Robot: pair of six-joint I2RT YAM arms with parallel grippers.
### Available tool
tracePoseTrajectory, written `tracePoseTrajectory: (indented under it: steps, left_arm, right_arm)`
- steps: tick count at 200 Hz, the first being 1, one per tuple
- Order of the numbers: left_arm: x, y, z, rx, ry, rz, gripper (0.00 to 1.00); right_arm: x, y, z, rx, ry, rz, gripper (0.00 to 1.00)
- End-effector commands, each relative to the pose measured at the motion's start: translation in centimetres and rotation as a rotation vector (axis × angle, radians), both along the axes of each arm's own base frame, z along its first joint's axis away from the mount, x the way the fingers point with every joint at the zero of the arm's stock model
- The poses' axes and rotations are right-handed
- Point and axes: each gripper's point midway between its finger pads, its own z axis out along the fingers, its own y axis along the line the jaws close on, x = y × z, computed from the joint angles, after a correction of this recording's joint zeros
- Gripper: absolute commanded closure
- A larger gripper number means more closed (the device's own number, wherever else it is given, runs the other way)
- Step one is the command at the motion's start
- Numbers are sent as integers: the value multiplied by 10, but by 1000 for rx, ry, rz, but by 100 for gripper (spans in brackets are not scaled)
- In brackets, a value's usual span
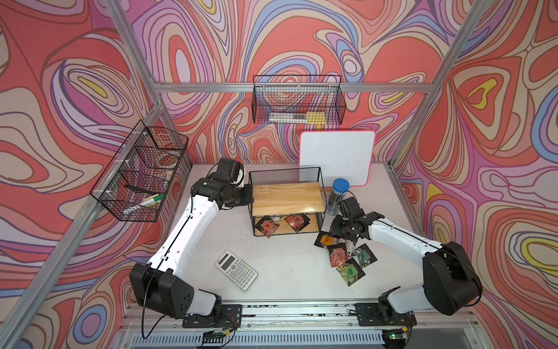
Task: Remove the tea bags from the shelf
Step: Place the tea bag at the center of the board, then pick up the tea bag from the shelf.
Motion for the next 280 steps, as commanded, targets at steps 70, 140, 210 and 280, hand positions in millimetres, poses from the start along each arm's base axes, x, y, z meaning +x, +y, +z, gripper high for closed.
tracePoseTrajectory:
  steps: [70, 140, 210, 280]
  left_arm:
    - [2, 0, 5, -4, -6, 6, 100]
    - [3, 1, 5, 0, -8, 10, 100]
    - [4, 3, 1, 11, -3, 20, 100]
    - [4, 3, 3, 4, -3, 31, 100]
  right_arm:
    - [4, -7, 23, 3, -32, -40, 34]
    - [-23, 17, 106, 350, -71, -178, 44]
    - [-49, 147, 96, 689, 44, -30, 48]
    - [-46, 223, 60, 840, -15, -44, 51]
